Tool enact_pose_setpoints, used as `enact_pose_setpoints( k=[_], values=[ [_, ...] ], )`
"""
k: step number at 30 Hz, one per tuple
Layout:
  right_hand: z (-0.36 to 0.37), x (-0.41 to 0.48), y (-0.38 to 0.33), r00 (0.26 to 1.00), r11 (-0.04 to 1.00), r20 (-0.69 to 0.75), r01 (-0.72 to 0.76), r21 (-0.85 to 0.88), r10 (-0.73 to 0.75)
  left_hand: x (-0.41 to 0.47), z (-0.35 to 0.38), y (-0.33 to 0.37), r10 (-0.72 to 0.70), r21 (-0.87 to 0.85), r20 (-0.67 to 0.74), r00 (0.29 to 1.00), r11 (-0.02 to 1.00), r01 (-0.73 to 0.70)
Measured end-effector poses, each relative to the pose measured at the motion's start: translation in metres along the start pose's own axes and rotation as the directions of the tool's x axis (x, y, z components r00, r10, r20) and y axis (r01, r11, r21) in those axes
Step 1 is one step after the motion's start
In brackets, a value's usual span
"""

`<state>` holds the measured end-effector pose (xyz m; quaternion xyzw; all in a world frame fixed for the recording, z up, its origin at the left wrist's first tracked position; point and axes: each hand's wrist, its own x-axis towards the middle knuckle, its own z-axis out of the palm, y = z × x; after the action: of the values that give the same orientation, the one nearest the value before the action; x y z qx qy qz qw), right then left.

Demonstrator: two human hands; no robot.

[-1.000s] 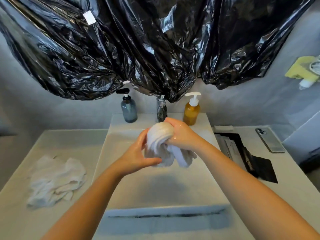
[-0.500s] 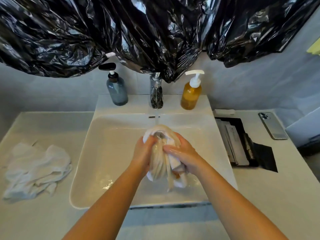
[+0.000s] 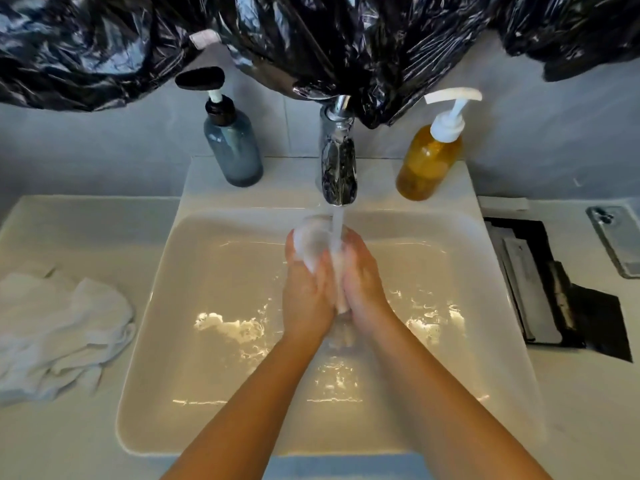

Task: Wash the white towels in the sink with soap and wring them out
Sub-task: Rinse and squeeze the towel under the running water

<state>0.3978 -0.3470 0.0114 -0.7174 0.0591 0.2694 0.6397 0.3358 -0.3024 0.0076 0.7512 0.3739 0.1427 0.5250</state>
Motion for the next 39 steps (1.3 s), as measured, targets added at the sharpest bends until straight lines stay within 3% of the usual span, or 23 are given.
enact_pose_setpoints(
  k=[3,6,8,10,12,14,15,17,19,20,23,26,29,31,34,37,39],
  values=[
    [-0.004,-0.003,0.004,1.000,0.997,-0.006,0.015,0.076,-0.014,-0.001,0.005,0.007,-0.090,0.007,-0.094,0.991,0.996,0.091],
    [-0.013,-0.011,0.003,0.994,0.995,0.060,0.090,0.034,-0.092,-0.004,0.002,0.011,-0.144,-0.022,-0.056,0.988,0.990,0.143],
    [-0.024,-0.015,0.004,0.981,0.990,0.157,0.127,-0.063,-0.116,-0.002,-0.002,0.015,-0.166,-0.068,0.000,0.986,0.984,0.166],
    [-0.035,-0.019,0.011,0.936,0.969,0.307,0.216,-0.120,-0.171,0.001,-0.009,0.016,-0.136,-0.219,0.039,0.990,0.965,0.141],
    [-0.042,-0.021,0.013,0.911,0.957,0.367,0.254,-0.138,-0.188,0.003,-0.015,0.013,-0.125,-0.439,0.156,0.980,0.880,0.182],
    [-0.048,-0.018,0.010,0.879,0.965,0.438,0.249,-0.078,-0.191,0.002,-0.019,0.009,-0.094,-0.636,0.333,0.938,0.712,0.297],
    [-0.050,-0.017,0.007,0.864,0.970,0.462,0.240,-0.030,-0.200,0.002,-0.022,0.007,-0.047,-0.688,0.405,0.913,0.642,0.338],
    [-0.050,-0.018,0.000,0.856,0.969,0.466,0.248,0.007,-0.222,0.002,-0.025,0.003,0.042,-0.707,0.498,0.866,0.598,0.378],
    [-0.050,-0.019,-0.002,0.859,0.967,0.460,0.254,0.004,-0.227,0.008,-0.030,-0.003,0.068,-0.694,0.507,0.859,0.623,0.361],
    [-0.051,-0.018,0.001,0.859,0.981,0.477,0.191,0.039,-0.186,0.013,-0.033,-0.007,0.052,-0.674,0.494,0.868,0.653,0.344],
    [-0.059,-0.018,0.000,0.830,0.978,0.557,-0.124,0.165,0.011,0.031,-0.039,-0.016,0.055,-0.591,0.541,0.839,0.734,0.333],
    [-0.063,-0.023,0.002,0.765,0.932,0.624,-0.326,0.159,0.161,0.042,-0.038,-0.005,0.034,-0.515,0.606,0.794,0.778,0.360],
    [-0.065,-0.021,0.003,0.732,0.896,0.649,-0.408,0.175,0.206,0.051,-0.032,0.006,-0.013,-0.523,0.530,0.848,0.782,0.338],
    [-0.067,-0.020,0.003,0.760,0.930,0.618,-0.345,0.123,0.200,0.056,-0.027,0.008,-0.054,-0.512,0.463,0.885,0.799,0.316],
    [-0.060,-0.021,0.003,0.867,0.989,0.476,-0.137,-0.055,0.146,0.060,-0.018,0.015,-0.078,-0.436,0.435,0.897,0.854,0.285],
    [-0.047,-0.021,0.007,0.940,0.936,0.331,0.041,-0.350,0.082,0.063,-0.014,0.022,-0.104,-0.311,0.393,0.913,0.920,0.238],
    [-0.041,-0.022,0.005,0.965,0.881,0.254,0.060,-0.469,0.069,0.062,-0.012,0.024,-0.113,-0.275,0.353,0.929,0.936,0.218]
  ],
)
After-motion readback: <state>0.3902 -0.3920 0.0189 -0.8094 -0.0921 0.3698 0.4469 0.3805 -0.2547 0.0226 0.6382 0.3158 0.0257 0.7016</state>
